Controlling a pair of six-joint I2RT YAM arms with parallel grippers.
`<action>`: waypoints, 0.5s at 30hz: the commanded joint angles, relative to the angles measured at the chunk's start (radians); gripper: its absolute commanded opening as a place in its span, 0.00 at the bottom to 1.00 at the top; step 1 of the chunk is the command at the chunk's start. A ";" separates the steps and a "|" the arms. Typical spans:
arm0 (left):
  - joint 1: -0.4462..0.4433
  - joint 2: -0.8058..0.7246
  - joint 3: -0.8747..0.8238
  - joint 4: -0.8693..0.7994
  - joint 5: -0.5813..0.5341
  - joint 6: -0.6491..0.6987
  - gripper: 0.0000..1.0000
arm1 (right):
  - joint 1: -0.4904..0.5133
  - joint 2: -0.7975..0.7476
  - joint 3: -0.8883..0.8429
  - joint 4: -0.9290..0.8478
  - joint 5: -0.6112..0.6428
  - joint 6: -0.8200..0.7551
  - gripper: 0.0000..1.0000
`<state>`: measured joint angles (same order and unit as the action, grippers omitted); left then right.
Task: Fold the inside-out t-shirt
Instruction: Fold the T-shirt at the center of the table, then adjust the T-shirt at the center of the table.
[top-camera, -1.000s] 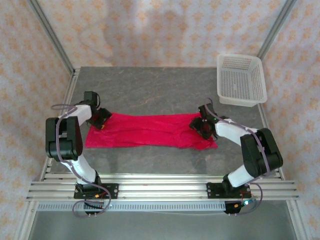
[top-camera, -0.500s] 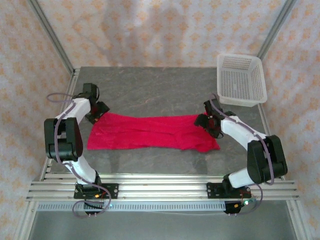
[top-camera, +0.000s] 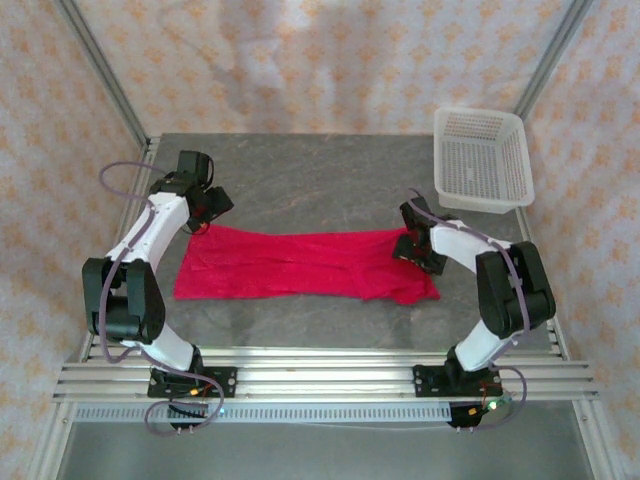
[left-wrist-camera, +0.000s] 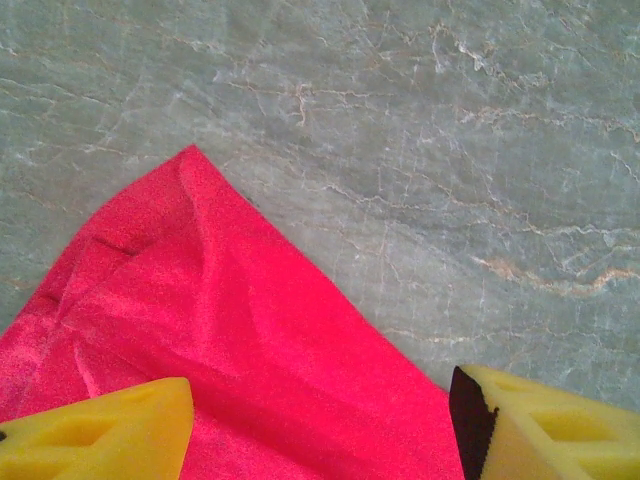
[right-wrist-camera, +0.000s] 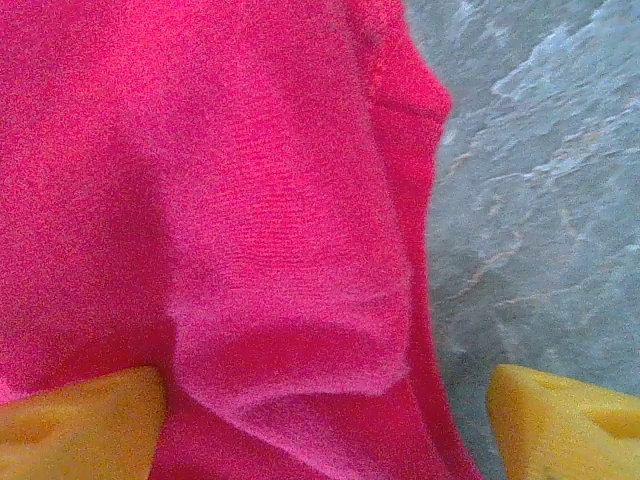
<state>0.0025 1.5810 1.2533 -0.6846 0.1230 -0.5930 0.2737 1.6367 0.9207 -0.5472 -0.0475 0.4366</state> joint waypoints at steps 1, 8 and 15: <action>0.004 -0.032 -0.028 -0.034 0.021 0.024 0.70 | -0.005 0.036 -0.024 0.052 -0.053 -0.005 0.73; 0.004 -0.039 -0.077 -0.014 0.043 0.017 0.70 | -0.005 0.044 -0.029 0.054 -0.053 -0.001 0.35; -0.004 -0.048 -0.139 0.021 0.083 -0.010 0.68 | -0.005 0.026 -0.029 0.049 -0.053 -0.012 0.02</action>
<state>0.0017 1.5650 1.1400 -0.6819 0.1841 -0.5941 0.2741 1.6520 0.9165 -0.4629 -0.1242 0.4347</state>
